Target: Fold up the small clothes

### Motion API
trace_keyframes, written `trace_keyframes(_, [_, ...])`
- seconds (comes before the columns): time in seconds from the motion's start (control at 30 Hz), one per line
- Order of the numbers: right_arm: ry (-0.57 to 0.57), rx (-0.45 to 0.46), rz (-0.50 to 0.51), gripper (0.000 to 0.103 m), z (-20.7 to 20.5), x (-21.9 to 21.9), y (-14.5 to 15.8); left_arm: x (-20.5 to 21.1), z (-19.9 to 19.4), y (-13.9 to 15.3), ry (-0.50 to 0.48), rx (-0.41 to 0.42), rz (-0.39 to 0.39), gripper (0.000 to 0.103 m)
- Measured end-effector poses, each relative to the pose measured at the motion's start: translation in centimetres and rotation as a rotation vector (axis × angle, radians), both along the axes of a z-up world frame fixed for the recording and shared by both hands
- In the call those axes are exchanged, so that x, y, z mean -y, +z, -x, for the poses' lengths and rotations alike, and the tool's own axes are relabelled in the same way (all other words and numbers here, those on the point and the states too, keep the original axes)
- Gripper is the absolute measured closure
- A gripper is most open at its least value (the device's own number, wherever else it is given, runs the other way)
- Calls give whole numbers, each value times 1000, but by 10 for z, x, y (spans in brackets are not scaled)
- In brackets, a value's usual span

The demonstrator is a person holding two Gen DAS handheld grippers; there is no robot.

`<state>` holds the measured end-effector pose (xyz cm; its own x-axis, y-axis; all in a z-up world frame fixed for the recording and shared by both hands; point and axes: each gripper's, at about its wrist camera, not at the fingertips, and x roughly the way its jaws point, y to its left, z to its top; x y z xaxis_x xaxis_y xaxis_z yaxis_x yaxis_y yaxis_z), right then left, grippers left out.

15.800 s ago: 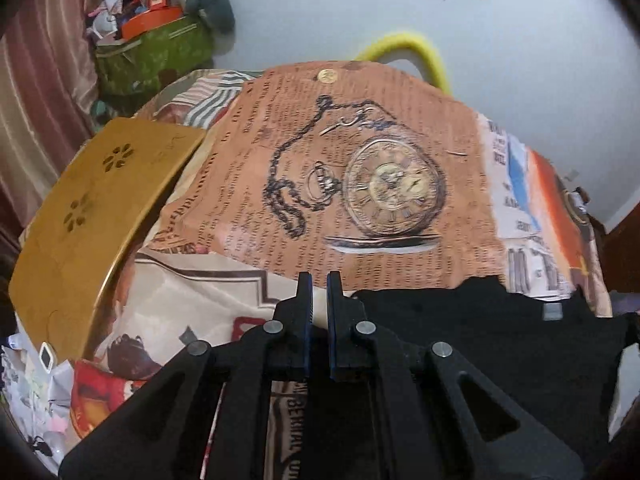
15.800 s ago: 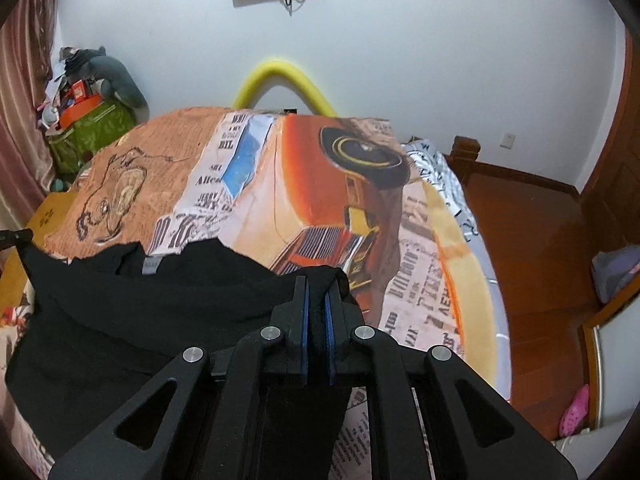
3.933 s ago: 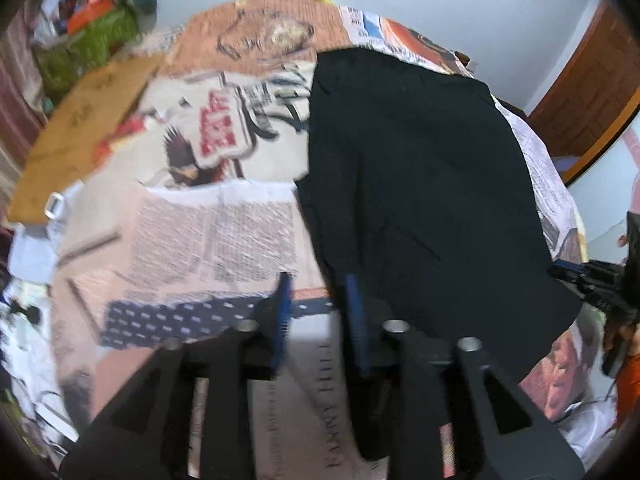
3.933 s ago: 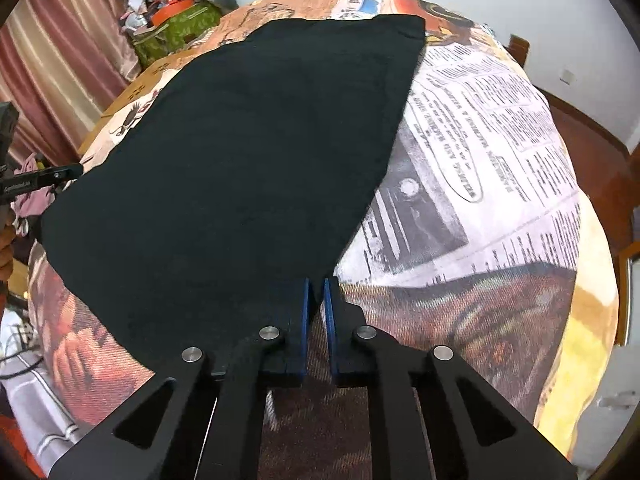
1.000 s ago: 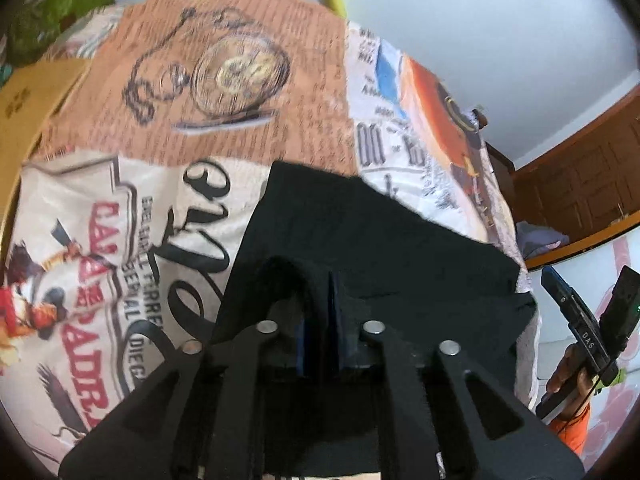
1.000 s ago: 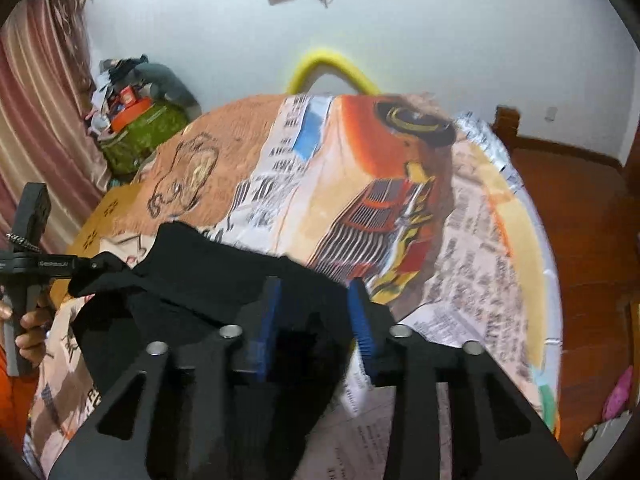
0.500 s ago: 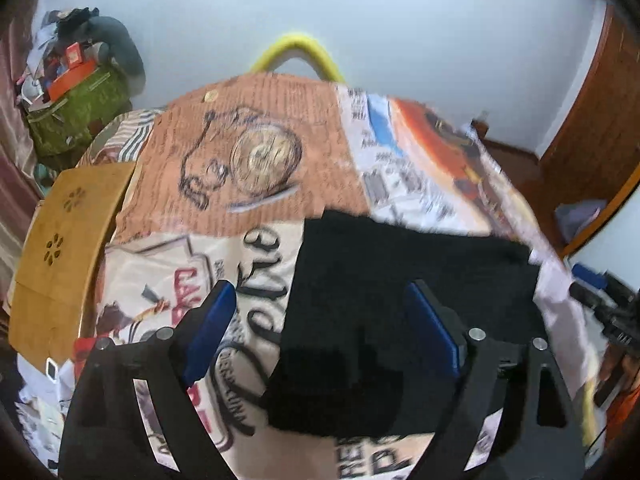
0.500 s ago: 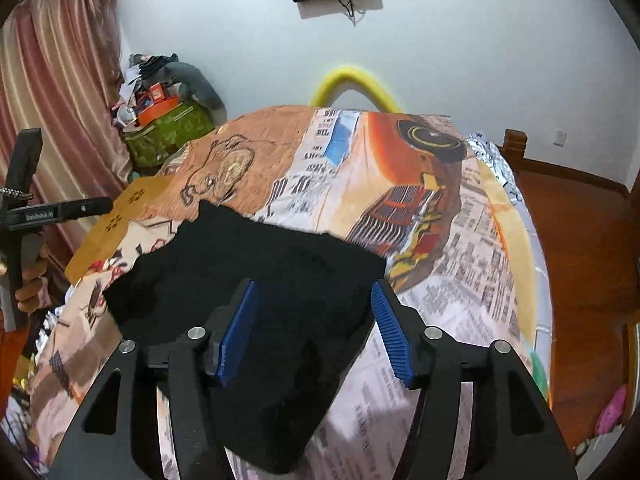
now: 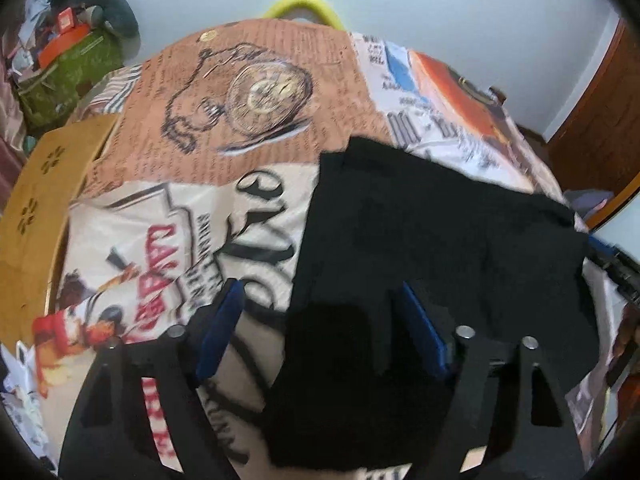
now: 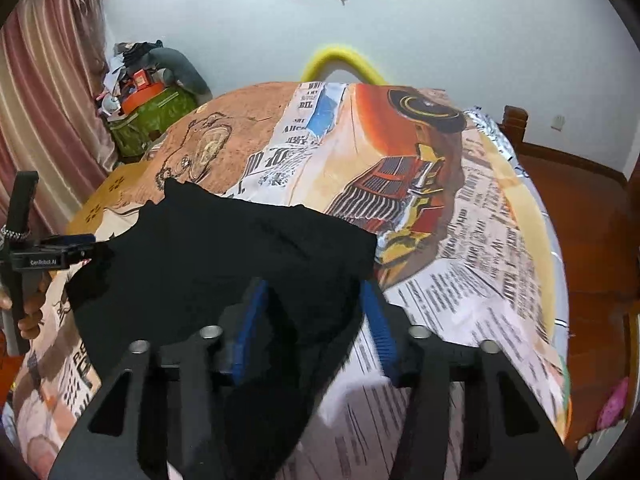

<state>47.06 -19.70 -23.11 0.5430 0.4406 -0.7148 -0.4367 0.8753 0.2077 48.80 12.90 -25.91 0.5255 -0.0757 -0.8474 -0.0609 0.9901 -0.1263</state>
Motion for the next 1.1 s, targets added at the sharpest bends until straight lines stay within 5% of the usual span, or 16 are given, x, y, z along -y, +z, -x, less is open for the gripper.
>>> trace_keyframes(0.23, [-8,21,8,91,-2,-8,-7,19,-44,-11,-6,-23,-17,48])
trace_keyframes(0.47, [8,84,36,96,5,-10,3,30,-64,-23,-13,-55,-12,92])
trace_keyframes(0.87, [7,163,44,97,-10,-16,27,14,-44,37,80,177,10,95])
trace_keyframes(1.1, [-21,111,88,97,-34,-22,-2,11,-77,-4,131,61,50,95])
